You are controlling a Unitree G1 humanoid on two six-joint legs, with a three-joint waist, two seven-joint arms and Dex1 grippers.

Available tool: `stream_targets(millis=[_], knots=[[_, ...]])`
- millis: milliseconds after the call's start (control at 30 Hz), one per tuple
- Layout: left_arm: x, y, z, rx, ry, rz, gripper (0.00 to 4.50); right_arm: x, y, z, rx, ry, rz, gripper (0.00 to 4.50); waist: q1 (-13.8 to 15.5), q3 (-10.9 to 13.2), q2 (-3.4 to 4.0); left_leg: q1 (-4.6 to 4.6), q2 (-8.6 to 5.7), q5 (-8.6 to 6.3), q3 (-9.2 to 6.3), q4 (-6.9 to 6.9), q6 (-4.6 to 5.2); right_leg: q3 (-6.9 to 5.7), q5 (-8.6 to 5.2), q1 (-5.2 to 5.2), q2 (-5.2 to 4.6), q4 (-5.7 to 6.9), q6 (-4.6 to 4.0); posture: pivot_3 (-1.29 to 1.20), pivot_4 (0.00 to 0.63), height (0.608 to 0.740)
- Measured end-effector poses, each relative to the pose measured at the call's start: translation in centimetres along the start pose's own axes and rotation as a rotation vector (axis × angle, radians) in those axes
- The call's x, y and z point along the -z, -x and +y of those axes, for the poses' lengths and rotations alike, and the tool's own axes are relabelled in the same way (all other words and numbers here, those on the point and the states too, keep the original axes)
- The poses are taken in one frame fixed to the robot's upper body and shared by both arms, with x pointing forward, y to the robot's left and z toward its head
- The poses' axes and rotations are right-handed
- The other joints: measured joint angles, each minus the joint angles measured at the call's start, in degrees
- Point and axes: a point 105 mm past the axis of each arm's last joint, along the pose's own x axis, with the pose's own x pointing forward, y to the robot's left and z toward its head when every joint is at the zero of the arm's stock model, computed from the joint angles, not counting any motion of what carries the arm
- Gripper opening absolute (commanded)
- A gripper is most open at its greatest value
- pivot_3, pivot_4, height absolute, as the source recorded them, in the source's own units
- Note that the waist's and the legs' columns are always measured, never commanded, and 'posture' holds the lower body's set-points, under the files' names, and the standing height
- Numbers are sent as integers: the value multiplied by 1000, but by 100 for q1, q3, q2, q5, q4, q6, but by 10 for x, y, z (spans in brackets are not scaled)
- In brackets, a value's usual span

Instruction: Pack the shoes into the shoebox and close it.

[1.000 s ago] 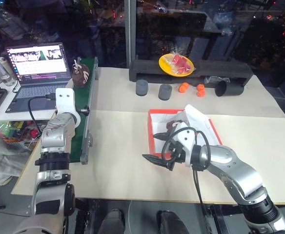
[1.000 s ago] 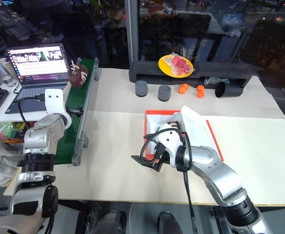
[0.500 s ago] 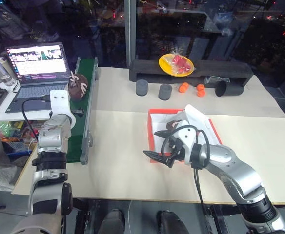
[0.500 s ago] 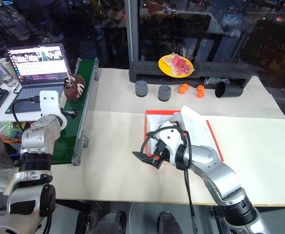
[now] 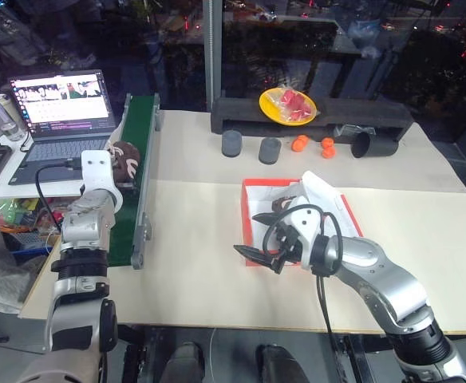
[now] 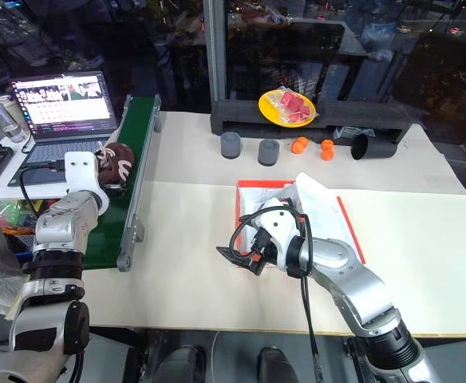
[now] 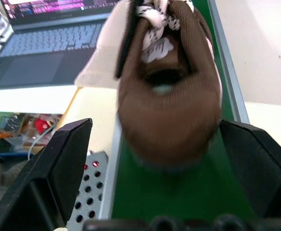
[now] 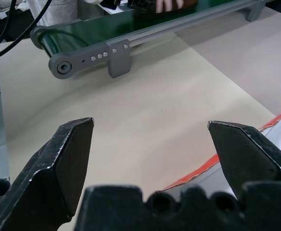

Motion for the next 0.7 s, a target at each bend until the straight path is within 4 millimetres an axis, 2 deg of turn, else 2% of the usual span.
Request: stream_targets(millis=[133, 167, 200, 233, 267, 300, 367, 467, 533, 600, 667, 700], knots=[[12, -1, -7, 30, 105, 67, 4500, 0, 1, -2, 9, -4, 5, 4487, 2, -1, -2, 5, -1, 0, 0, 3, 0, 0, 0, 1, -1, 11, 0, 0, 150, 740], [12, -1, -7, 33, 136, 76, 3983, -1, 1, -2, 10, -3, 4, 4500, 8, -2, -2, 8, -2, 0, 0, 4, 0, 0, -1, 1, -1, 17, 1, 0, 150, 740], [11, -1, -5, 28, 159, 82, 3843, -2, 1, -3, 12, -1, 1, 4500, 11, -2, -2, 11, -2, 1, 0, 5, -2, 0, -1, 3, -1, 21, 1, 0, 150, 740], [11, 0, -3, 26, 178, 86, 3371, -3, 2, -4, 16, 0, -2, 4500, 16, -2, -2, 13, -3, 4, -1, 5, -6, 0, -1, 3, -1, 24, 1, 0, 150, 740], [10, 0, -2, 23, 189, 83, 3100, -4, 3, -5, 20, 2, -4, 4500, 21, -2, -3, 13, -3, 7, -2, 6, -10, 0, -1, 3, -1, 27, 1, 0, 150, 740], [9, 0, -2, 21, 201, 79, 2888, -5, 3, -5, 21, 3, -7, 4500, 23, -2, -3, 13, -3, 9, -2, 9, -13, 0, -1, 3, -1, 28, 1, 0, 150, 740], [5, -1, -6, 37, 222, 46, 2888, -5, 3, -5, 21, 2, -9, 4500, 23, -3, -6, 12, -3, 9, -2, 15, -14, 0, -1, 3, -1, 30, 0, 0, 150, 740], [-33, 6, -22, 118, 198, -173, 2888, -7, 3, -6, 22, 1, -15, 4500, 30, 6, -26, 4, -3, 10, -2, 15, -16, 0, 0, -1, -2, 26, -1, 0, 150, 740], [-67, 21, -40, 216, 194, -345, 2888, -16, 1, -9, 34, -29, -57, 4500, 20, 5, -27, 1, -3, 9, -1, 13, -17, 1, 0, -1, -5, 23, -1, 0, 150, 740], [-96, 46, -69, 375, 191, -492, 2888, -30, -3, -18, 64, -97, -120, 4500, 12, 5, -28, 1, -2, 8, -1, 12, -18, 1, 0, 1, -5, 27, -2, 0, 150, 740], [-105, 65, -96, 539, 173, -538, 2888, -45, -6, -38, 141, -225, -194, 4500, 7, 3, -25, 4, -3, 9, -1, 12, -17, 3, 0, 3, -6, 28, -2, 0, 150, 740], [-99, 76, -115, 653, 149, -520, 2888, -57, -7, -56, 205, -367, -270, 4500, -14, 2, -23, 11, -1, 9, 1, 13, -17, 5, 0, 3, -5, 32, -2, 0, 150, 740]])
